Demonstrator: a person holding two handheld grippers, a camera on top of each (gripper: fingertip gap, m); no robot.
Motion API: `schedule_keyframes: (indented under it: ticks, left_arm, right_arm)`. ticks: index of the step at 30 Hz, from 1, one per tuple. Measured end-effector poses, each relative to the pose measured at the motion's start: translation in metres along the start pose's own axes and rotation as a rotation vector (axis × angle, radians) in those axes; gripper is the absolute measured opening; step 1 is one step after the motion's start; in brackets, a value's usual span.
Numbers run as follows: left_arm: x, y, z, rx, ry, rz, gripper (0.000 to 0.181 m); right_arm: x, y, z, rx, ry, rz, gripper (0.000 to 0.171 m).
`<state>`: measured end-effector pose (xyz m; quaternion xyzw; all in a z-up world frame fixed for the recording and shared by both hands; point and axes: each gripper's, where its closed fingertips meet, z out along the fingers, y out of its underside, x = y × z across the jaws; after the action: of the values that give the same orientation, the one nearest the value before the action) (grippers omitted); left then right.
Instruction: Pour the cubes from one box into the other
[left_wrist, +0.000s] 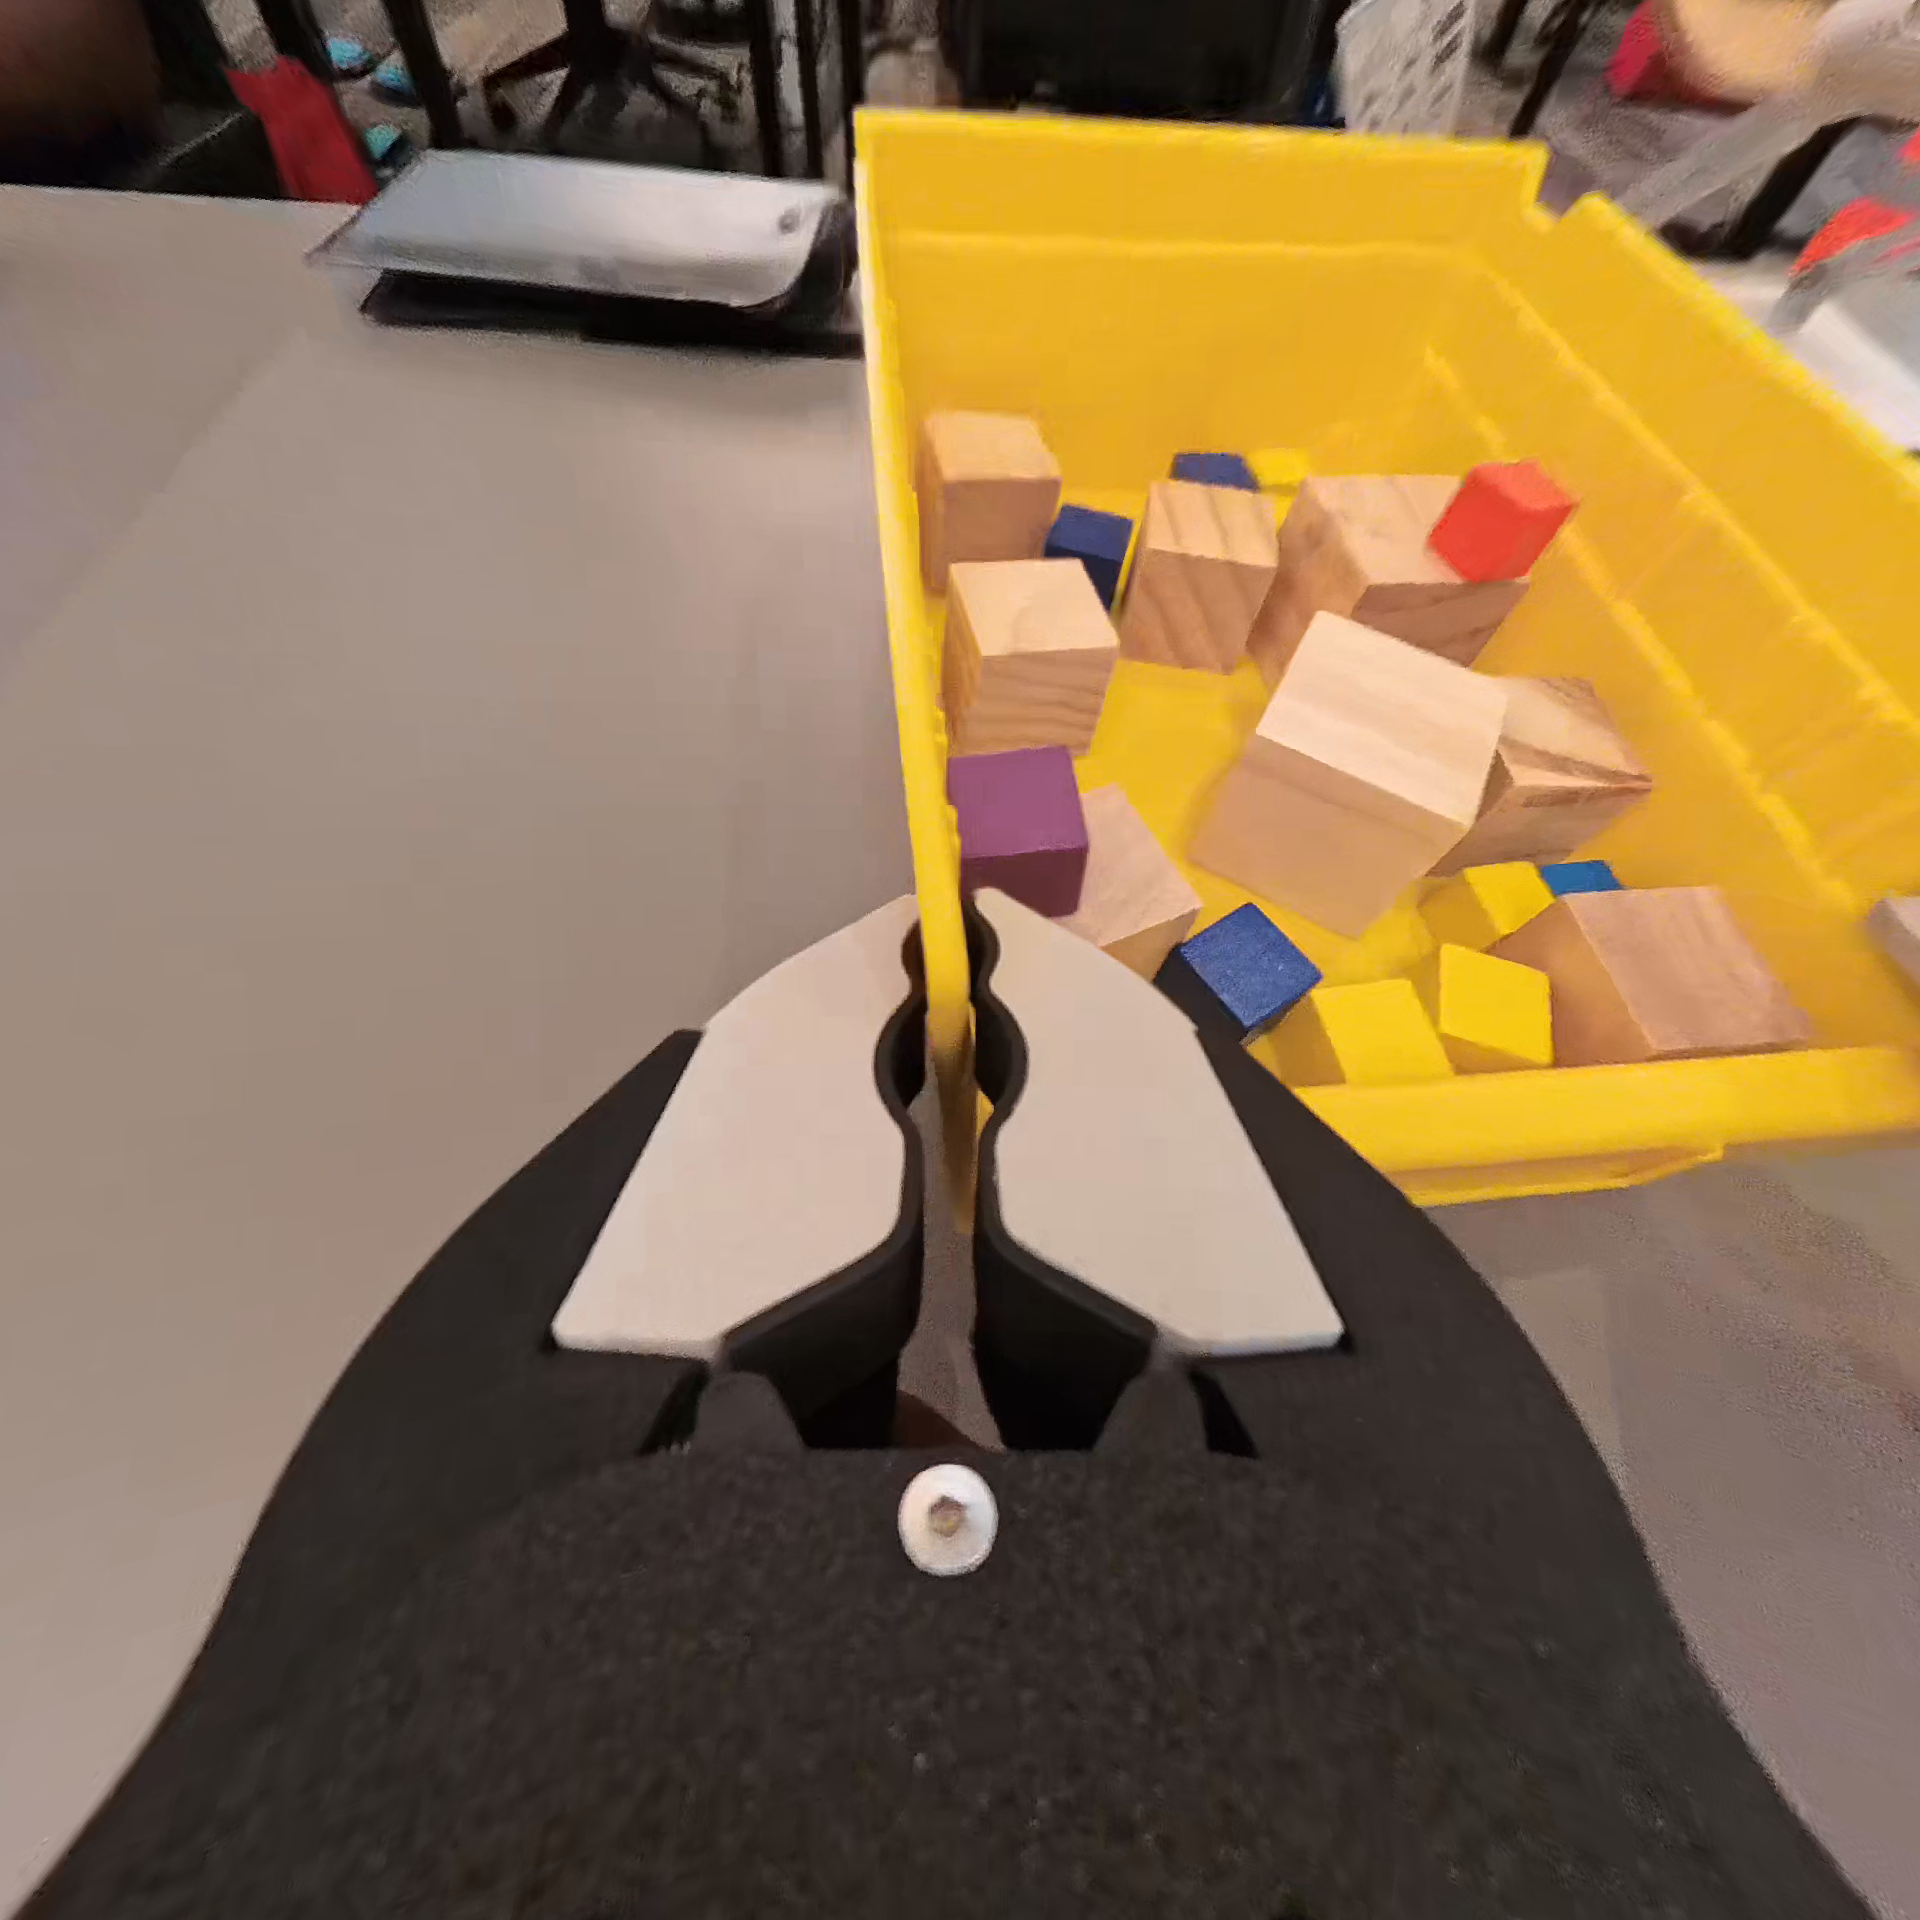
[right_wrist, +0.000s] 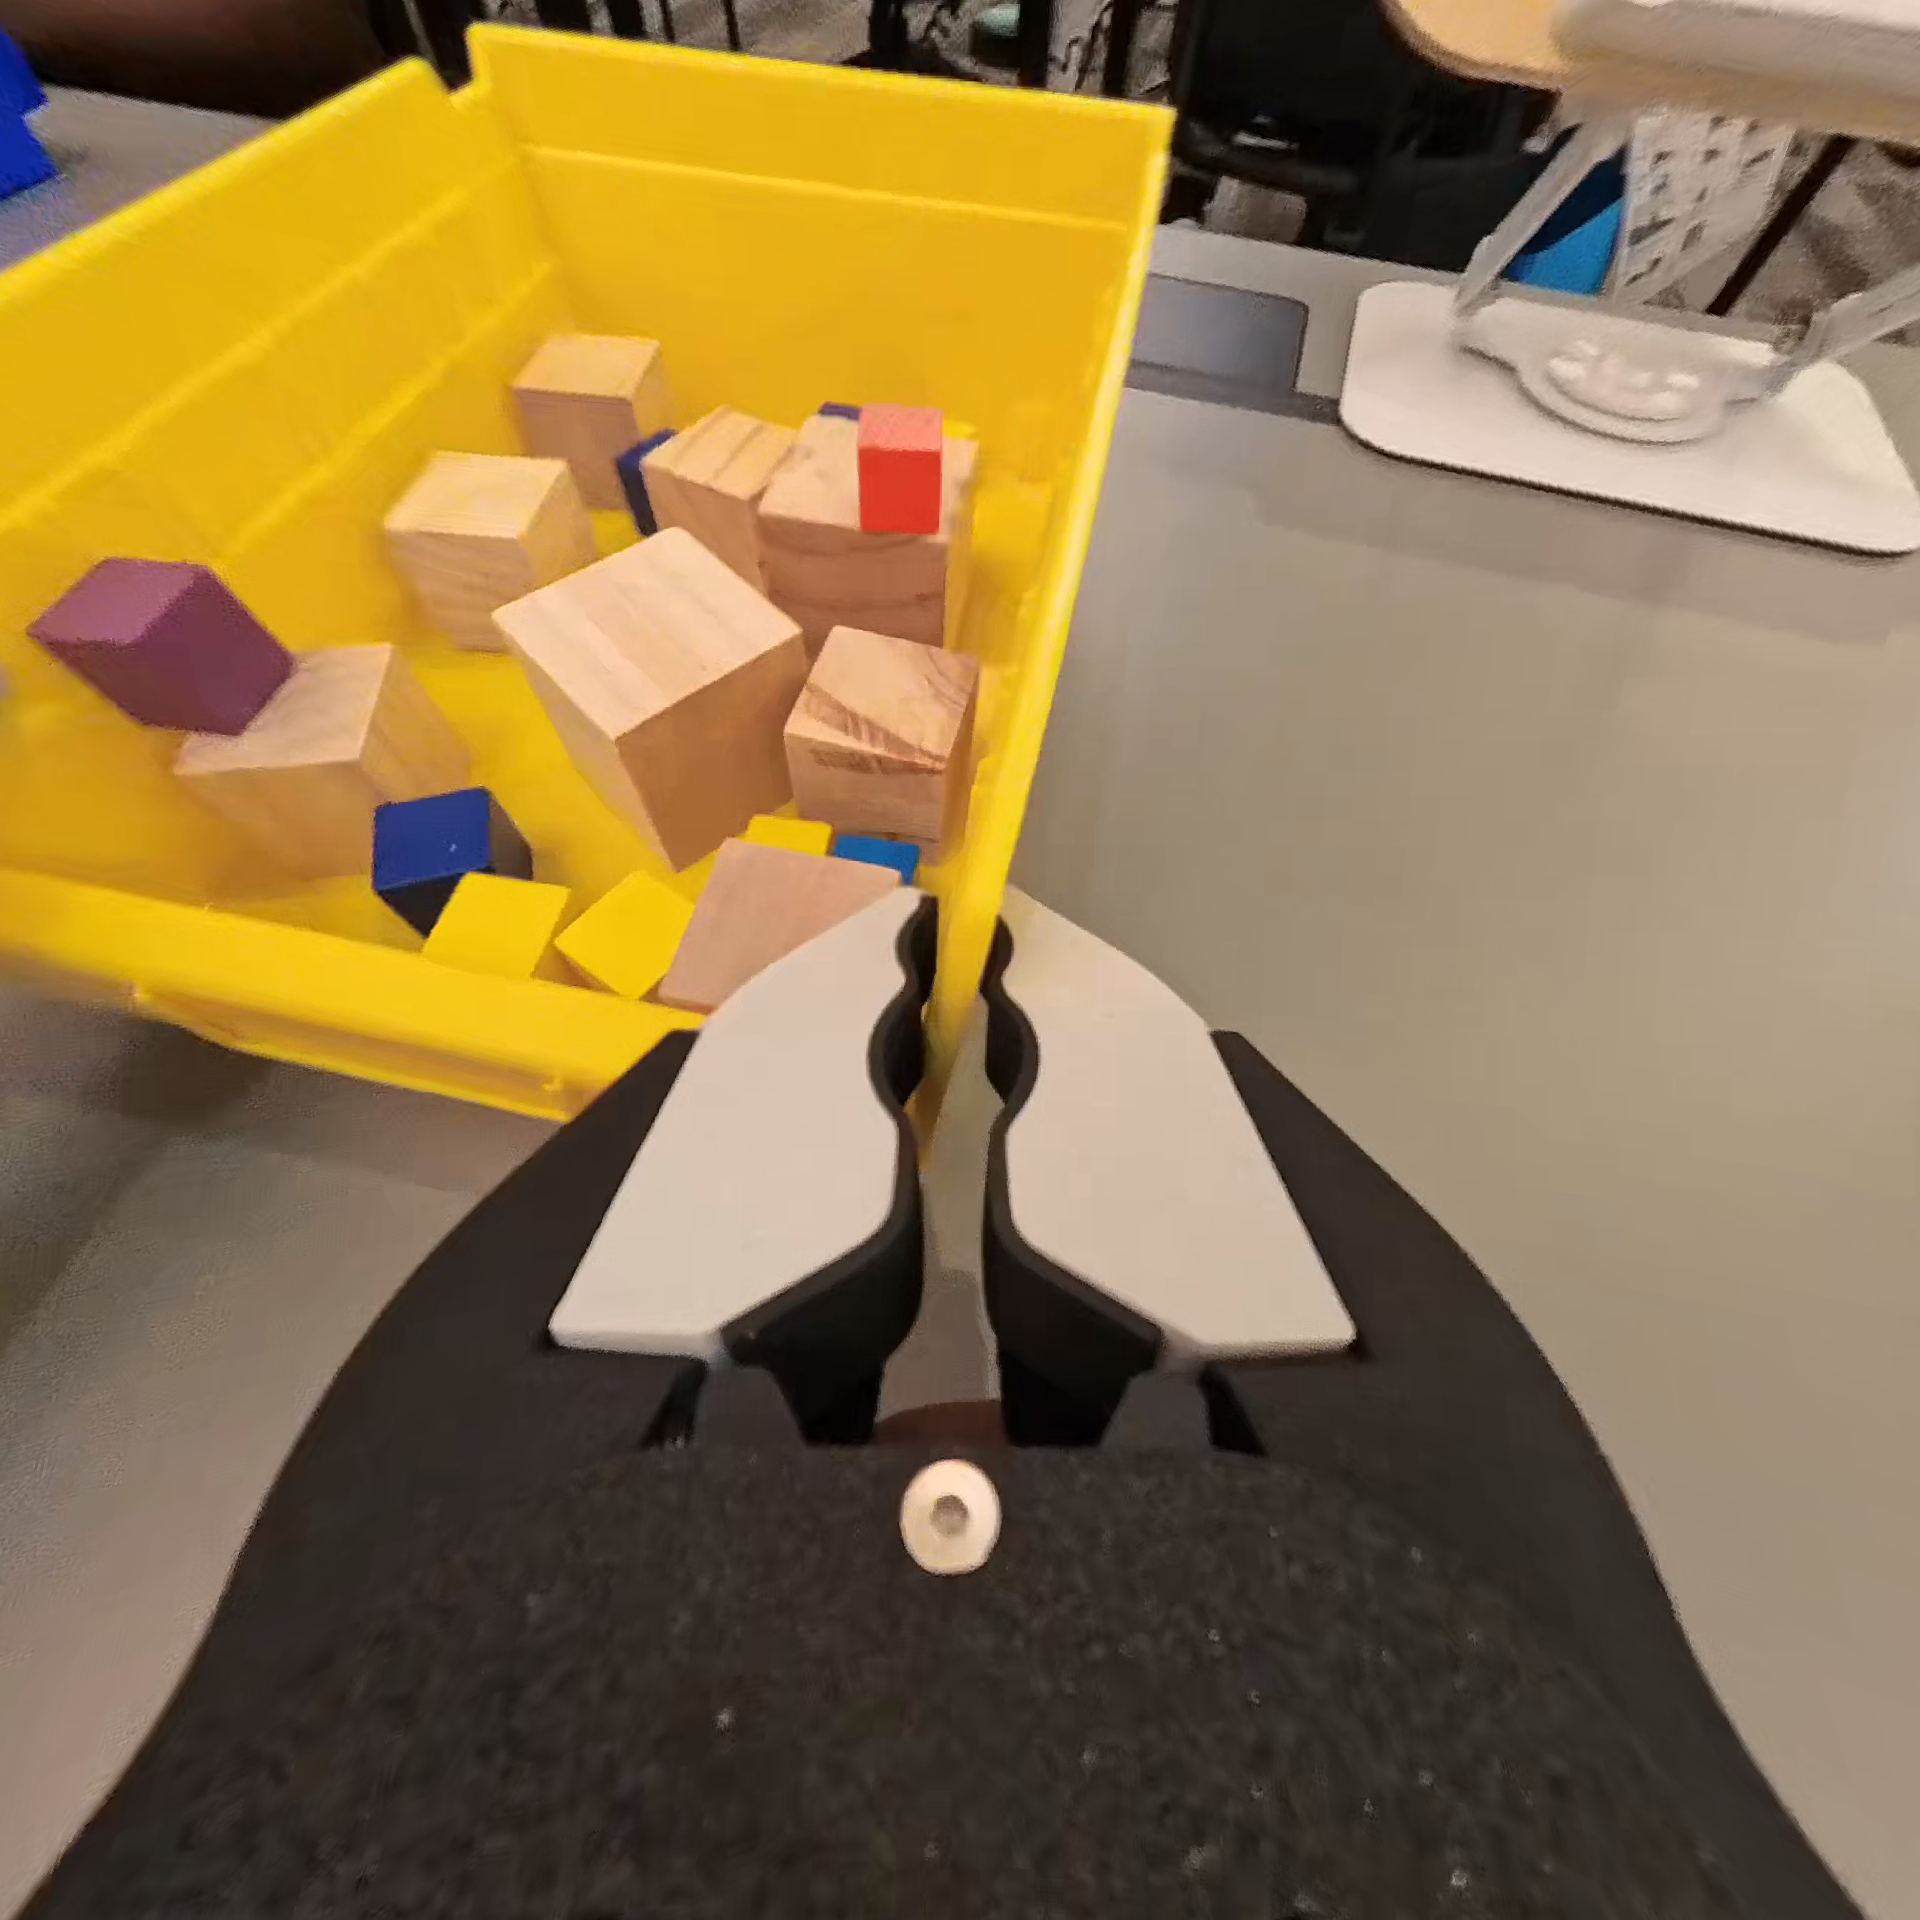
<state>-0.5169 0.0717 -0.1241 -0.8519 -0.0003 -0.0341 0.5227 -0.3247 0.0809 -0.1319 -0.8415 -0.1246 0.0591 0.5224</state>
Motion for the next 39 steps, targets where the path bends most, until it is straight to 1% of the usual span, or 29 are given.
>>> schedule_keyframes:
  ticks: [2,3,4,5,6,8,9,11,12,13,14,15,18,20,21,24,27,28,30,32,36,39]
  left_arm:
    - [-0.002,0.001,-0.001,-0.007,-0.005,0.01,0.004]
    - [-0.005,0.0,-0.004,-0.009,-0.029,0.013,0.007]
    - [-0.006,-0.003,-0.01,-0.007,-0.049,0.01,0.017]
    - [-0.005,-0.008,-0.019,0.001,-0.055,-0.003,0.028]
    - [-0.003,-0.015,-0.03,0.022,-0.059,-0.022,0.033]
    - [0.004,-0.028,-0.057,0.077,-0.056,-0.068,0.039]
    - [0.013,-0.032,-0.068,0.101,-0.028,-0.088,0.041]
    - [0.042,-0.033,-0.086,0.132,0.06,-0.147,0.041]
    - [0.065,-0.027,-0.091,0.122,0.148,-0.211,0.04]
    - [0.097,-0.019,-0.097,0.089,0.29,-0.255,0.041]
    - [0.125,-0.006,-0.102,0.037,0.397,-0.261,0.041]
    - [0.14,0.008,-0.104,0.0,0.402,-0.256,0.041]
    - [0.157,0.038,-0.1,0.002,0.281,-0.288,0.042]
    - [0.152,0.051,-0.095,0.011,0.151,-0.296,0.044]
    - [0.148,0.054,-0.092,0.019,0.094,-0.273,0.044]
    - [0.137,0.049,-0.085,0.051,0.017,-0.148,0.044]
    - [0.123,0.055,-0.081,0.031,-0.029,-0.051,0.044]
    - [0.118,0.059,-0.081,0.017,-0.042,-0.065,0.044]
    - [0.12,0.059,-0.087,0.023,0.004,-0.134,0.044]
    - [0.125,0.057,-0.091,0.041,0.032,-0.155,0.043]
    - [0.131,0.063,-0.086,0.013,0.019,-0.067,0.043]
    - [0.132,0.062,-0.085,0.012,0.014,-0.054,0.042]
  right_arm:
    - [-0.004,0.001,-0.003,-0.026,-0.061,0.004,0.008]
    - [-0.003,0.0,-0.008,-0.037,-0.096,0.009,0.01]
    - [-0.002,-0.004,-0.016,-0.036,-0.14,0.008,0.017]
    - [0.001,-0.009,-0.028,-0.025,-0.187,-0.009,0.019]
    - [0.007,-0.014,-0.042,-0.003,-0.232,-0.033,0.024]
    - [0.028,-0.017,-0.076,0.03,-0.334,-0.077,0.026]
    - [0.046,-0.015,-0.093,0.034,-0.367,-0.089,0.029]
    - [0.096,-0.004,-0.121,0.045,-0.387,-0.1,0.029]
    - [0.127,0.003,-0.132,0.051,-0.371,-0.102,0.029]
    - [0.164,0.01,-0.142,0.068,-0.331,-0.093,0.029]
    - [0.203,0.015,-0.153,0.103,-0.275,-0.079,0.029]
    - [0.243,0.02,-0.166,0.144,-0.215,-0.068,0.029]
    - [0.352,0.052,-0.202,0.181,-0.024,0.003,0.029]
    - [0.408,0.079,-0.219,0.185,0.115,0.076,0.03]
    - [0.427,0.09,-0.223,0.17,0.163,0.126,0.03]
    - [0.45,0.101,-0.223,0.153,0.172,0.265,0.03]
    - [0.457,0.111,-0.218,0.12,0.183,0.295,0.031]
    - [0.455,0.112,-0.217,0.114,0.167,0.308,0.03]
    - [0.452,0.11,-0.218,0.133,0.152,0.327,0.03]
    - [0.451,0.111,-0.218,0.129,0.145,0.325,0.03]
    - [0.449,0.111,-0.218,0.124,0.128,0.346,0.03]
    - [0.45,0.11,-0.218,0.126,0.158,0.292,0.03]
